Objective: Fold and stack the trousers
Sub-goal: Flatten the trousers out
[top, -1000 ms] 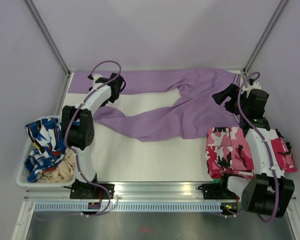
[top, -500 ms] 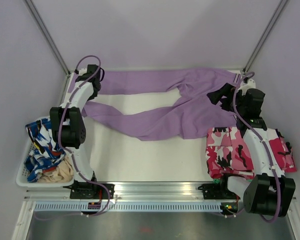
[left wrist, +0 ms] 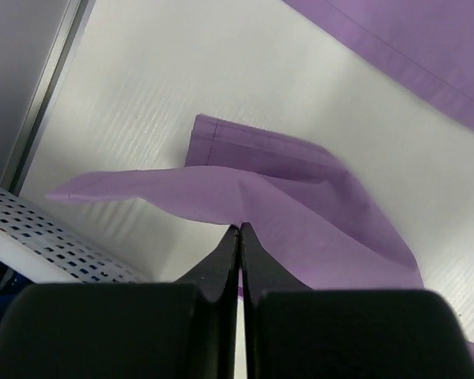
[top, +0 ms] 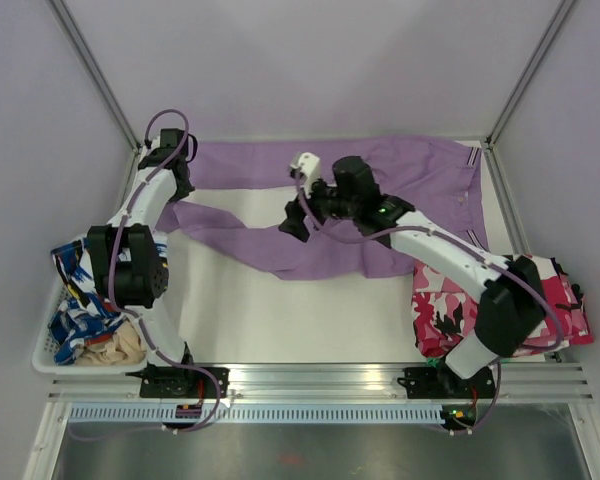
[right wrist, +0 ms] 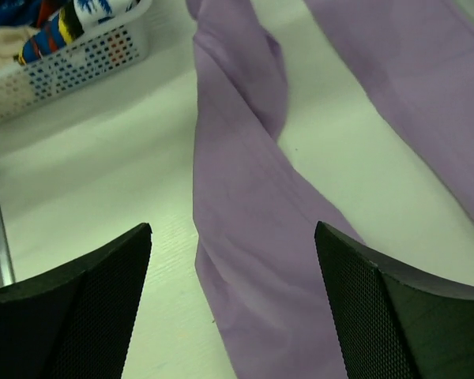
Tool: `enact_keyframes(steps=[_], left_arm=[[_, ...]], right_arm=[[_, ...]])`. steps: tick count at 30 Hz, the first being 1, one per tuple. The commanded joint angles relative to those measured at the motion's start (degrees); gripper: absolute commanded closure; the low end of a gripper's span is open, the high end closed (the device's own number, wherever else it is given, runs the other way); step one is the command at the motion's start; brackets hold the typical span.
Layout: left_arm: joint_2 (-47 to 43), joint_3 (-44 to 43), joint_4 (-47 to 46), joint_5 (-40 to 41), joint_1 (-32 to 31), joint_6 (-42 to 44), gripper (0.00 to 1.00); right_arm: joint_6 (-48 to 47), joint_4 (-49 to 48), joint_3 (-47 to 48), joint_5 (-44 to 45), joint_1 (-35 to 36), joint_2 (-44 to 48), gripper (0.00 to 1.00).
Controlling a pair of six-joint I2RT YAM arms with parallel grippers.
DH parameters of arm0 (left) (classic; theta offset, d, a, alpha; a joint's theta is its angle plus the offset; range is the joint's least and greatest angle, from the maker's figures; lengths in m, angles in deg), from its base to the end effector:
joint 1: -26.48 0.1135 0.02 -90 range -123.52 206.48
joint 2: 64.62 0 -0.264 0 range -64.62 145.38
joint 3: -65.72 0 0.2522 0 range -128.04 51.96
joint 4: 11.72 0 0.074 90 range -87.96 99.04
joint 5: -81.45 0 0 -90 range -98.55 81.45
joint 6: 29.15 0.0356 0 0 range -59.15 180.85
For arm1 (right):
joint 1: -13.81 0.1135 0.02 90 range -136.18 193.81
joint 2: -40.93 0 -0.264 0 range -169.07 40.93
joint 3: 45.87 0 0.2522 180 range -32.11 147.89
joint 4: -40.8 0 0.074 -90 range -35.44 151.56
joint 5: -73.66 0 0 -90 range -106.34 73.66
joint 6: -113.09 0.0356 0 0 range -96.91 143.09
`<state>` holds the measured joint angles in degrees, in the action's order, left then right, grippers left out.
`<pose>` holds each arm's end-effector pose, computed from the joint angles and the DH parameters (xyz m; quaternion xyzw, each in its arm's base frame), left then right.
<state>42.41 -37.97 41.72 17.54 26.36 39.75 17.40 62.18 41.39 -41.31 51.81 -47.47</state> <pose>0.4072 0.0148 0.2626 -0.2334 0.9062 0.1613 0.3135 0.2768 0.2353 0.3317 -0.4136 0.7089 0.3236 0.4709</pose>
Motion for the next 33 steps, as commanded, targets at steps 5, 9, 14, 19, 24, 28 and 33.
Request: enact_keyframes(steps=[5,9,14,19,24,28,33], left_arm=[[-8.5,3.4,-4.4,-3.6,2.1,3.7,0.98],[-8.9,3.5,-3.9,-4.2,2.9,4.4,0.98],[-9.7,5.5,-5.0,-5.1,3.3,4.6,0.98],[-9.4,5.3,-5.1,-4.6,3.5,4.8,0.98],[-9.3,5.6,-5.3,-4.4,4.3,4.8,0.98],[-9.4,5.6,-5.6,-4.6,4.8,4.8,0.98],[-9.3,5.6,-5.8,-4.8,5.1,5.2,0.98]], right_arm=[[-13.9,6.8,16.4,3.9,7.2,-20.8,0.13],[-17.1,9.4,22.9,6.2,7.2,-29.3,0.15],[-21.4,14.7,28.9,11.5,7.2,-36.7,0.19],[-21.4,9.4,26.4,14.2,6.7,-38.1,0.21],[-22.1,9.8,28.7,15.2,6.3,-41.7,0.24],[-21.6,10.2,29.9,15.6,5.4,-44.5,0.27],[-18.9,9.8,30.7,16.4,3.5,-45.8,0.27]])
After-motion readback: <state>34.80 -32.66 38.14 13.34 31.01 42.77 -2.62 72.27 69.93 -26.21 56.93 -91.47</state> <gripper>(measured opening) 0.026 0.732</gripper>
